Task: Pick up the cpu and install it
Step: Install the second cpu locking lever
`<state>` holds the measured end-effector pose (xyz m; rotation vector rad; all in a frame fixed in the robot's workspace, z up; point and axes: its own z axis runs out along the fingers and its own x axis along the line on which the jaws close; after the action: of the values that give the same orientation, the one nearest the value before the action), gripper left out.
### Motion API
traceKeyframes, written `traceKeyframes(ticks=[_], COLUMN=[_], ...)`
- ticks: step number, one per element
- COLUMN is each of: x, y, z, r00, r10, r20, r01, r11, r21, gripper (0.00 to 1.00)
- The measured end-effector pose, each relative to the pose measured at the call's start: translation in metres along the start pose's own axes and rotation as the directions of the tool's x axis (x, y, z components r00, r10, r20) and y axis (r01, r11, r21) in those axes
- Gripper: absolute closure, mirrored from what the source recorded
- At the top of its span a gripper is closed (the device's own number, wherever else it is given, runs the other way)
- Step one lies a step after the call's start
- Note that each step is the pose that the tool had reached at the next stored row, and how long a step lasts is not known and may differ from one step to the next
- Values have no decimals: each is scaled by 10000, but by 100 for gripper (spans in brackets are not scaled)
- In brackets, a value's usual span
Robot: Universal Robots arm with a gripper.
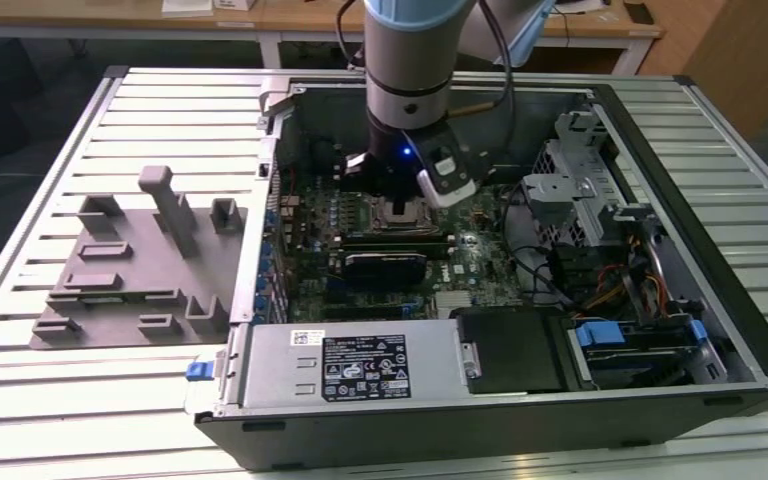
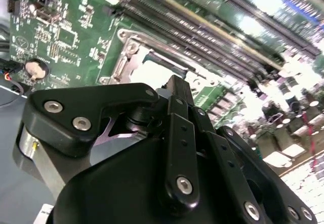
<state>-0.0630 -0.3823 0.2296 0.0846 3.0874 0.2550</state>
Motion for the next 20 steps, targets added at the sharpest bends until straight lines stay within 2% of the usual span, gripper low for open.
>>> traceKeyframes(ticks=[6,9,13,20], x=[-61,-95,-114,-115], y=[117,170,183,181], z=[48,89,137,147], r00=[10000,10000,10000,10000], r10=[-8,-9,6,11], r20=[3,0,-4,-3], r01=[8,9,-6,-11], r11=[9998,9998,9997,9996], r21=[191,222,255,274], gripper=[89,89,89,89])
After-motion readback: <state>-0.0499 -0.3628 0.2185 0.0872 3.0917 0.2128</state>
